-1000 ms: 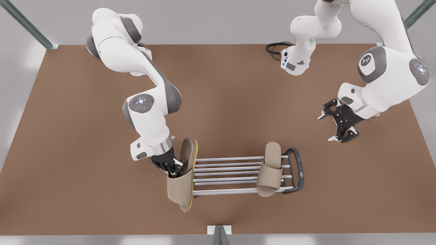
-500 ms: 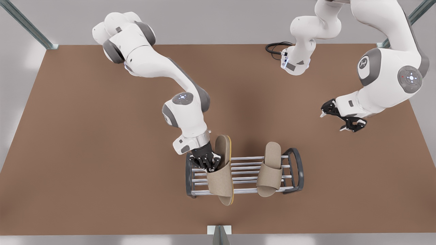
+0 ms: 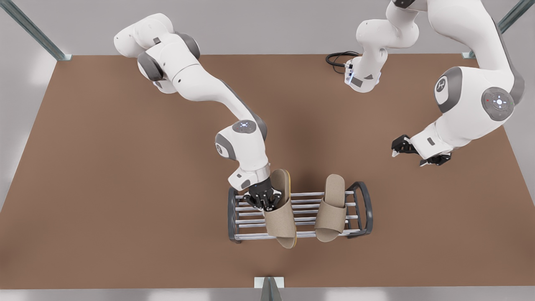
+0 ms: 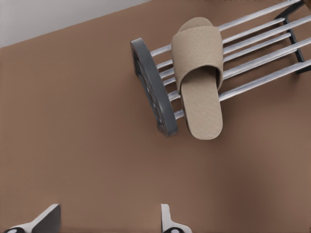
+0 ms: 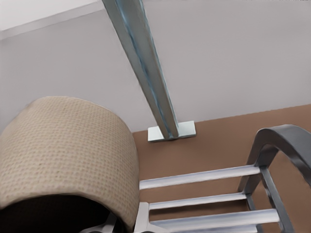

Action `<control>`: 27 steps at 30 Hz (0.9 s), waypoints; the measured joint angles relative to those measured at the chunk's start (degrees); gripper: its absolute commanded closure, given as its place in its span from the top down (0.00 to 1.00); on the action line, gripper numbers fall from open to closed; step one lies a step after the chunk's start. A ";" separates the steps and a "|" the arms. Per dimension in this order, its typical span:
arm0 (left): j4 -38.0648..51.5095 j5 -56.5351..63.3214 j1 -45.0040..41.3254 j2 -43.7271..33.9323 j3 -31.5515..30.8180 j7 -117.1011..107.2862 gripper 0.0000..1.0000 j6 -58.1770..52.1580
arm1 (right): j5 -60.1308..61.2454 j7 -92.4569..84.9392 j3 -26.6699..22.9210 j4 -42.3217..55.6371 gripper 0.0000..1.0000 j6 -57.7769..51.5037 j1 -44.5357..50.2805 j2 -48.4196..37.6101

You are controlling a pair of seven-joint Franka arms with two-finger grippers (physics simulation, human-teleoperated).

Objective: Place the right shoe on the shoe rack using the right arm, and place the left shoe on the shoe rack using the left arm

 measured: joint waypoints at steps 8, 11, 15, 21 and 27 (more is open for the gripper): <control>0.12 1.74 0.00 0.45 -0.01 -4.88 1.00 0.46 | -1.08 -0.62 -0.09 -0.27 0.49 1.69 0.23 1.43; 0.14 2.23 -0.21 0.62 -0.01 -6.22 1.00 0.54 | -1.54 -0.63 -0.10 -1.32 1.00 2.61 0.26 1.47; 0.28 2.97 -0.79 0.84 -0.02 -7.69 1.00 0.60 | -2.18 -0.63 -0.03 -1.83 1.00 3.82 0.31 1.25; 0.47 3.76 -1.01 0.92 -0.09 -9.36 1.00 0.65 | -2.17 -0.65 0.61 -1.87 1.00 4.04 0.84 -0.70; 0.73 4.05 -1.04 0.93 -0.10 -10.56 1.00 0.65 | -1.97 0.43 1.98 -2.61 1.00 -1.54 5.84 -8.58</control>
